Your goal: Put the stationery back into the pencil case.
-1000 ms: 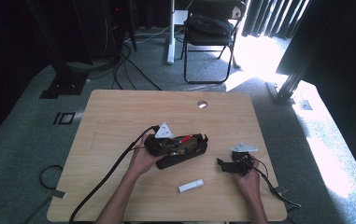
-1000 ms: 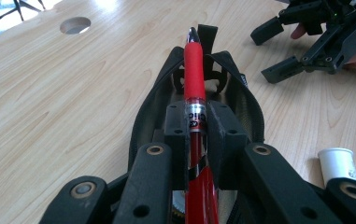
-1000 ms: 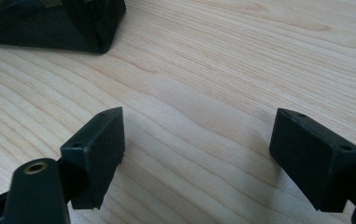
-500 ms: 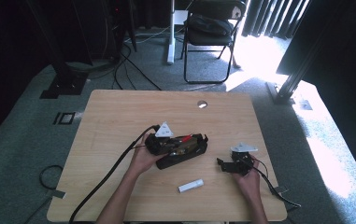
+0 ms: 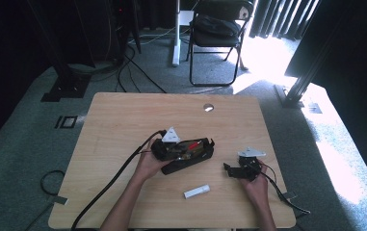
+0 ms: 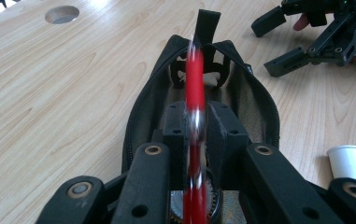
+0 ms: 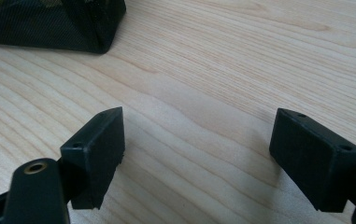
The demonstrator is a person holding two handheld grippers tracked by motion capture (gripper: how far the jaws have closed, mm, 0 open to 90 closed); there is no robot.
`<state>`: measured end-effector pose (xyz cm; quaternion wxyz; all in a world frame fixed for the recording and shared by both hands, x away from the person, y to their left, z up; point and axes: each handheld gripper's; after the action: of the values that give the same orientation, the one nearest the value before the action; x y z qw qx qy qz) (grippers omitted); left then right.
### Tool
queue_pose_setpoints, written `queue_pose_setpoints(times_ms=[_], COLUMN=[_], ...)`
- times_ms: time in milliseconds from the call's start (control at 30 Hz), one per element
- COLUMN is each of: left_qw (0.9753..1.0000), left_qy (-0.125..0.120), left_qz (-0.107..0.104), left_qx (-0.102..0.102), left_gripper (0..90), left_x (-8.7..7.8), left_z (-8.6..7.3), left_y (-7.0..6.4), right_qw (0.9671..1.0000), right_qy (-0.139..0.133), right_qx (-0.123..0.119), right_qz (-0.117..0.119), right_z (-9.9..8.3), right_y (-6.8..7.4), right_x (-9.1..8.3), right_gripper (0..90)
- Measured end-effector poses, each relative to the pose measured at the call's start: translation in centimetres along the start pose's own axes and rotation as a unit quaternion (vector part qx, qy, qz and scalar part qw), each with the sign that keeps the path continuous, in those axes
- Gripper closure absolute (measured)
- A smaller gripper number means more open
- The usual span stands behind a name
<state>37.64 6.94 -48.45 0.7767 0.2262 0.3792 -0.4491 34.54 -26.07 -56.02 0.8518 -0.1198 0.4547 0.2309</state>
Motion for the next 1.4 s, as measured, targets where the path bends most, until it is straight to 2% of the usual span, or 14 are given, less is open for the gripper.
queue_pose_setpoints(times_ms=[267,400,633,900,1267,1400], left_qw=[1.0000,1.0000,1.0000,0.9996,0.9994,0.9992], left_qy=[0.003,0.003,-0.004,-0.003,-0.005,0.002], left_qz=[-0.001,-0.001,-0.001,-0.022,-0.024,-0.023], left_qx=[-0.001,-0.003,0.004,0.016,0.025,0.034], left_gripper=[78.0,74.1,67.7,60.9,51.3,47.8], left_x=[0.0,-0.3,-1.3,-2.2,-2.4,-2.0], left_z=[0.0,0.1,0.3,0.4,0.3,0.2], left_y=[-0.2,-0.6,-1.9,-4.1,-6.6,-7.5], right_qw=[1.0000,1.0000,1.0000,1.0000,1.0000,1.0000], right_qy=[0.000,0.000,0.000,0.000,0.000,0.001], right_qx=[-0.001,0.000,-0.001,-0.001,-0.001,-0.002], right_qz=[0.000,0.000,0.000,0.001,0.001,0.001], right_z=[0.0,0.0,0.0,0.0,0.0,0.0], right_y=[0.0,0.0,0.0,0.0,0.0,0.0], right_x=[0.0,0.0,0.0,0.0,0.0,0.0], right_gripper=[17.9,17.9,17.9,17.9,17.9,17.7])
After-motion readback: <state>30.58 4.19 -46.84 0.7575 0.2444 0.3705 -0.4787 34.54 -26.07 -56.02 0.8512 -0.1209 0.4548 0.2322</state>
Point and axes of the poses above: each handheld gripper's, and its own axes: x roughly forward along the jaws, z roughly out of its top, y roughly to its left, and after that the axes turned 14 degrees about y, right-handed
